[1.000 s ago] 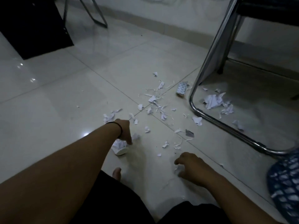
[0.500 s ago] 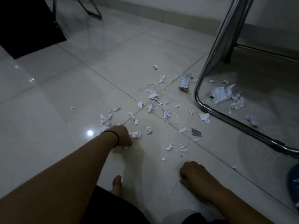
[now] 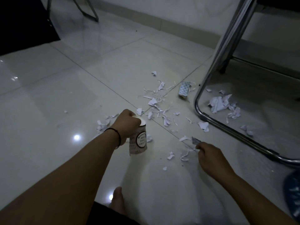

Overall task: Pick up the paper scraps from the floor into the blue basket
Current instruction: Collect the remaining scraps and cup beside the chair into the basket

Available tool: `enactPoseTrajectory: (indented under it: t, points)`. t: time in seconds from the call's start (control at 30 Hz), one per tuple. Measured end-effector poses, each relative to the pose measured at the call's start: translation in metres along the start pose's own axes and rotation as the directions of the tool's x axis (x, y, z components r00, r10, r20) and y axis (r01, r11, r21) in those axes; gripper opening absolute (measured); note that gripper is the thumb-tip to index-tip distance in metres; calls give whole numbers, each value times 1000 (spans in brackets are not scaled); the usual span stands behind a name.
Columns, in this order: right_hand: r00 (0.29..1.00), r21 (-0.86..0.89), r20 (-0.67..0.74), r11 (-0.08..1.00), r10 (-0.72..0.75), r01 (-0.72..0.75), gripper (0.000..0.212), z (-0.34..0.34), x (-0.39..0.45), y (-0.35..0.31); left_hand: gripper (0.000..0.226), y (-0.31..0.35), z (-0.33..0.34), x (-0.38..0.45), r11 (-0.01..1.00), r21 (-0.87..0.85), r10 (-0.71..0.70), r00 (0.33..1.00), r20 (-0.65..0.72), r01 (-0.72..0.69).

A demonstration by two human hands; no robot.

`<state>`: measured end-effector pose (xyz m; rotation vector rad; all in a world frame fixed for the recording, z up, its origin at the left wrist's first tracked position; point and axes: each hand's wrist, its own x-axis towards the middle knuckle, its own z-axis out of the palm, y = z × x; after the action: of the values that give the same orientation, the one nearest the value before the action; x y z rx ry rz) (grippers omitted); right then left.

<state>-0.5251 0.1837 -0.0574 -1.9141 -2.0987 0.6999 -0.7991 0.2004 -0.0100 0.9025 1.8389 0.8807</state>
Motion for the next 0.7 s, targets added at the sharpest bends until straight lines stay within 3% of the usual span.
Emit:
enactPoseTrajectory:
  t: [0.13,0.23,0.33,0.43,0.5,0.57,0.7]
  points:
    - [994,-65,-75,994,79,-84,24,-3,30,23,8,-8,21,4,997,-77,23,998,-54,-27]
    - [991,-63,-41,990,127,-129,40,7,48,26,7,-15,27,5,998,-36,55,994,-99,-59]
    - [986,-92,-4,982,166,-166,69,21,57,22,39,-17,28,2,997,30,71,996,-56,-69]
    - [975,-176,16,960,224,-217,88,38,58,18,76,-14,28,-5,999,37,-7,999,31,5]
    - [975,-198,0,956,223,-218,79,49,54,15,90,-13,28,-6,997,56,-65,992,110,59]
    - [990,-278,-47,950,133,-141,53,61,50,11,91,-11,27,-7,989,99,-125,971,203,106]
    - [996,-337,-93,941,-11,-21,26,74,43,6,49,-13,28,-5,981,178,-123,953,278,75]
